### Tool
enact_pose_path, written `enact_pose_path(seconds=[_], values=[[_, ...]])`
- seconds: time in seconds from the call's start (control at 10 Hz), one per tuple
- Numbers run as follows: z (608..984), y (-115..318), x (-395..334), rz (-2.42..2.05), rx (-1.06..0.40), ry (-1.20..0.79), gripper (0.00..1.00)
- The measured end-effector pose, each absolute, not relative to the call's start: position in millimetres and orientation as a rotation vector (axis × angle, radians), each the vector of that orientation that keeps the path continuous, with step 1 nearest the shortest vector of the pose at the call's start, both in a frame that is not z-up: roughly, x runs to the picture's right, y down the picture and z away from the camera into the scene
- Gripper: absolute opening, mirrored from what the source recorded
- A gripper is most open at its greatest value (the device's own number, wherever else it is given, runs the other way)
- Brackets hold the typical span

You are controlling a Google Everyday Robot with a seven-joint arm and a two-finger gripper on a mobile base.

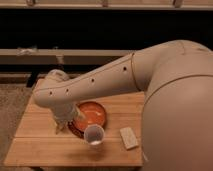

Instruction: Place the eraser in the ceramic cup

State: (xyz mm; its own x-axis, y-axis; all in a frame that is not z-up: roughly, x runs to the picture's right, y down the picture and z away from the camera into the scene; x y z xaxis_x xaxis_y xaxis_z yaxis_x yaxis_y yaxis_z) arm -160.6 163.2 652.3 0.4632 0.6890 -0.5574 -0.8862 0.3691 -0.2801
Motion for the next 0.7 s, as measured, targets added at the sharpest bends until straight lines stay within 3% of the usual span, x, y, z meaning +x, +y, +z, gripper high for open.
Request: enact_pose_path(seconds=[0.7], values=[[662,158,-167,1.055,-0.59,0.357,0.8]])
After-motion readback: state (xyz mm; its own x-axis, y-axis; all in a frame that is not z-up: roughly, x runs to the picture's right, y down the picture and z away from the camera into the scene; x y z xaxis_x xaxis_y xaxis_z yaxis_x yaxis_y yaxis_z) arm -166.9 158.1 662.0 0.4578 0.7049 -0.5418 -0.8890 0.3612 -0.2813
